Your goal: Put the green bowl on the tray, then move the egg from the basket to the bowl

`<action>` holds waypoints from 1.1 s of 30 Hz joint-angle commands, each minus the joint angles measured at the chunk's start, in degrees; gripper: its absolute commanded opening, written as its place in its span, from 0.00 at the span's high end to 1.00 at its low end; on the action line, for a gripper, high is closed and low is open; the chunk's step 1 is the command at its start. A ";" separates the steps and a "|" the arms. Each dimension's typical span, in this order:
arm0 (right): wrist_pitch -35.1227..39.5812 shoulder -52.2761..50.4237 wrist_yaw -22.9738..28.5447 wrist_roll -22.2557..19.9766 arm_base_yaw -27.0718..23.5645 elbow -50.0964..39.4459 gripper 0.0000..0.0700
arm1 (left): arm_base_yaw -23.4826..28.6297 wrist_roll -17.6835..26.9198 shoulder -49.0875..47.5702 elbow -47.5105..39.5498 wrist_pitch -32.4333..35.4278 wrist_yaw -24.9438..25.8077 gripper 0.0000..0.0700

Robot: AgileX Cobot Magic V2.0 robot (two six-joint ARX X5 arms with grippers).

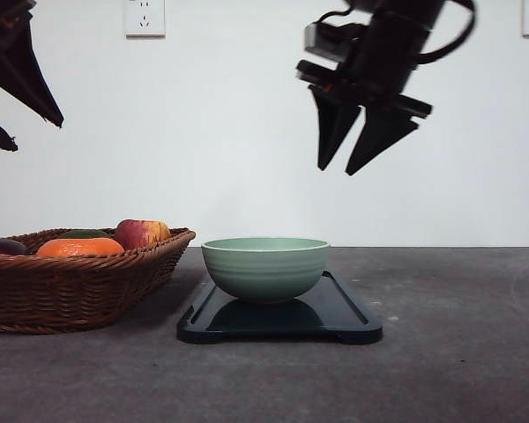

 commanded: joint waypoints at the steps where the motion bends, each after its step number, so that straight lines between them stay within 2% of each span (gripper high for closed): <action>1: 3.58 -3.20 -0.11 -0.51 0.26 -4.38 0.63 | -0.11 0.76 0.74 1.11 0.23 0.13 0.44; 13: 14.59 -26.09 0.14 -1.72 -2.92 -33.07 0.63 | -0.11 0.74 0.74 1.11 -4.67 0.13 0.44; 18: 14.75 -34.64 0.75 -2.28 -5.45 -41.05 0.63 | -0.11 0.52 0.74 1.11 -5.88 0.13 0.44; 25: 10.03 -42.70 8.26 -3.27 -6.95 -44.28 0.63 | -0.11 -0.57 0.77 1.51 -9.21 0.11 0.44; 29: 10.21 -44.01 9.08 -4.09 -6.95 -44.28 0.63 | -0.11 -0.48 1.98 3.68 -10.71 -0.25 0.43; 33: 10.29 -44.05 9.07 -4.15 -6.94 -44.30 0.63 | -0.18 -0.13 5.60 7.62 -11.66 -2.66 0.43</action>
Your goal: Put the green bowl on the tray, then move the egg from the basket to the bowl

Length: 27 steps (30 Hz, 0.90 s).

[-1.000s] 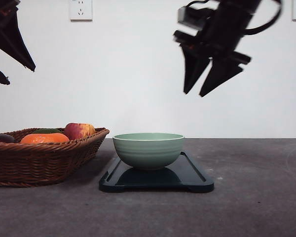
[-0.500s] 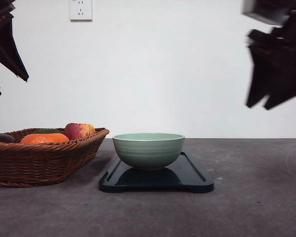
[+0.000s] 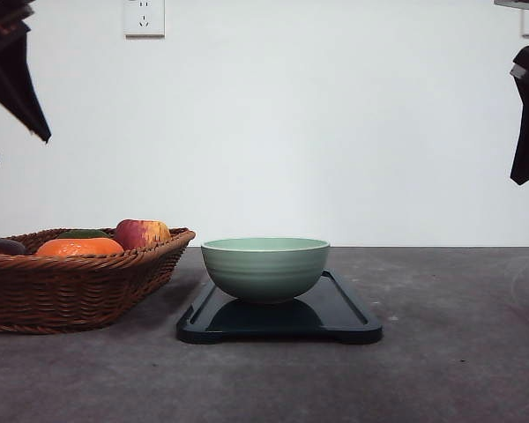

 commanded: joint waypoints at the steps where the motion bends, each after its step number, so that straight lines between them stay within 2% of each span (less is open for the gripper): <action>1: 0.52 0.44 0.20 -0.71 0.18 0.22 0.63 | -0.26 0.38 2.72 2.89 -0.84 -1.74 0.43; 10: 0.51 0.44 0.22 -1.45 0.18 0.13 0.63 | -2.95 3.29 19.02 17.48 -9.26 -9.89 0.43; 16: 0.55 0.44 0.17 -1.56 0.20 -0.52 0.63 | -4.26 3.89 29.08 25.10 -9.51 -10.37 0.43; 27: 0.53 0.44 0.19 -1.58 0.24 -0.52 0.63 | -4.58 5.76 39.95 28.01 -9.16 -15.26 0.36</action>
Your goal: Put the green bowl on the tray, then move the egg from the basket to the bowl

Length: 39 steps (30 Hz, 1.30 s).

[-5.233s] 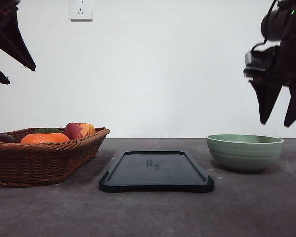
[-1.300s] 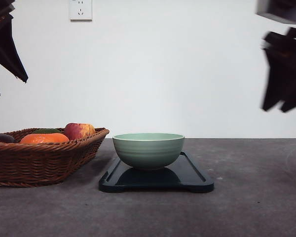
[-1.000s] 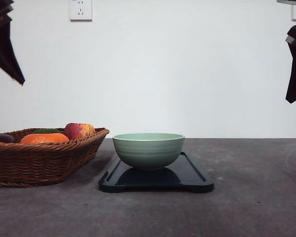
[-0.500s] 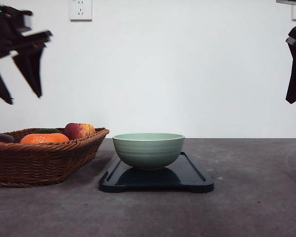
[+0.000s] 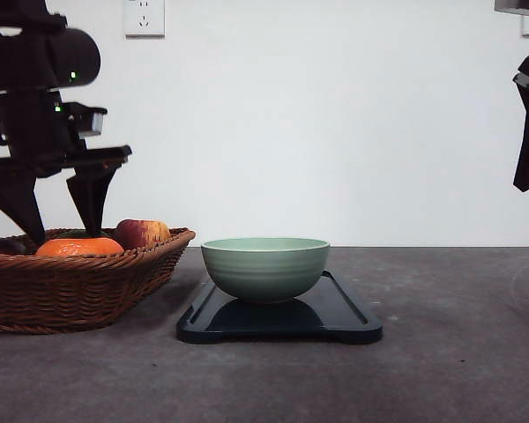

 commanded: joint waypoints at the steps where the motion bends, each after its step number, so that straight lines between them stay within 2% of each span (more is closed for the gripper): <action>1: 0.51 0.44 0.15 -0.46 0.24 0.20 0.63 | -0.11 1.05 1.65 1.38 0.62 -0.41 0.36; 13: 0.61 0.44 0.17 -0.50 0.22 0.20 0.63 | -0.11 1.03 5.55 1.38 1.69 -0.41 0.37; 17: 0.64 0.44 0.17 -0.58 0.22 0.20 0.63 | -0.13 1.03 5.55 1.38 2.67 -0.41 0.42; 22: 0.82 0.44 0.17 -0.64 0.22 0.20 0.63 | -0.13 1.16 5.55 1.38 2.60 -0.41 0.62; 27: 1.14 0.44 0.17 -0.66 0.22 0.20 0.63 | -0.11 1.82 5.55 1.38 1.85 -0.39 0.64; 30: 1.38 0.44 0.17 -0.66 0.24 0.20 0.63 | -0.11 2.12 5.55 1.38 1.69 -0.39 0.68; 39: 1.39 0.44 0.17 -0.66 0.22 0.20 0.63 | -0.11 2.21 5.12 1.99 0.80 -0.37 0.68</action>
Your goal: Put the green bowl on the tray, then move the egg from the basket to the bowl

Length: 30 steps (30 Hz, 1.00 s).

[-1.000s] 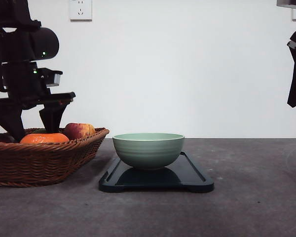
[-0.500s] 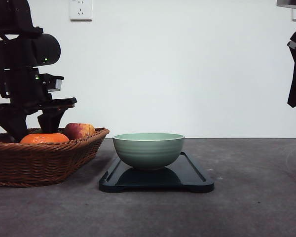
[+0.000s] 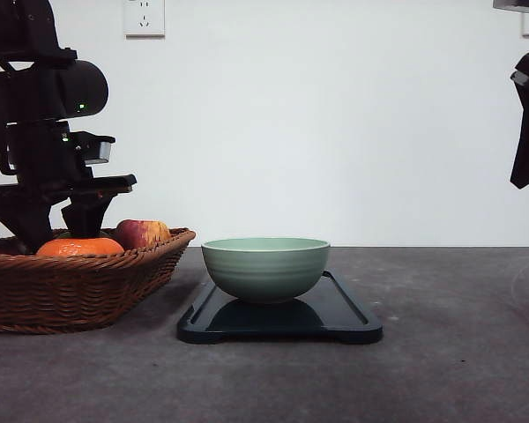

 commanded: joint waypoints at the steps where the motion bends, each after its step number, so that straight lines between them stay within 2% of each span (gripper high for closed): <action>1: 0.48 0.44 0.17 -0.48 0.22 0.20 0.63 | -0.09 0.76 0.57 1.64 -0.36 -0.35 0.68; 14: 0.55 0.44 0.20 -0.52 0.22 0.20 0.63 | -0.52 1.34 -8.82 1.91 -0.31 2.29 0.68; 16: 0.55 0.44 0.20 -0.52 0.22 0.20 0.63 | -0.88 0.91 -10.00 1.91 0.21 5.66 0.68; 20: 0.69 0.44 0.20 -0.52 0.22 0.18 0.63 | -3.03 -1.31 -10.96 1.91 3.08 16.25 0.68; 22: 0.72 0.44 0.18 -0.52 0.22 0.19 0.63 | -4.83 -2.46 -10.95 1.91 4.93 17.60 0.68; 27: 0.73 0.44 0.17 -0.50 0.22 0.20 0.63 | -10.61 -2.71 -10.88 1.91 11.91 17.42 0.68; 30: 0.74 0.44 0.17 -0.51 0.22 0.20 0.63 | -14.45 -2.45 -10.53 1.91 16.19 14.27 0.68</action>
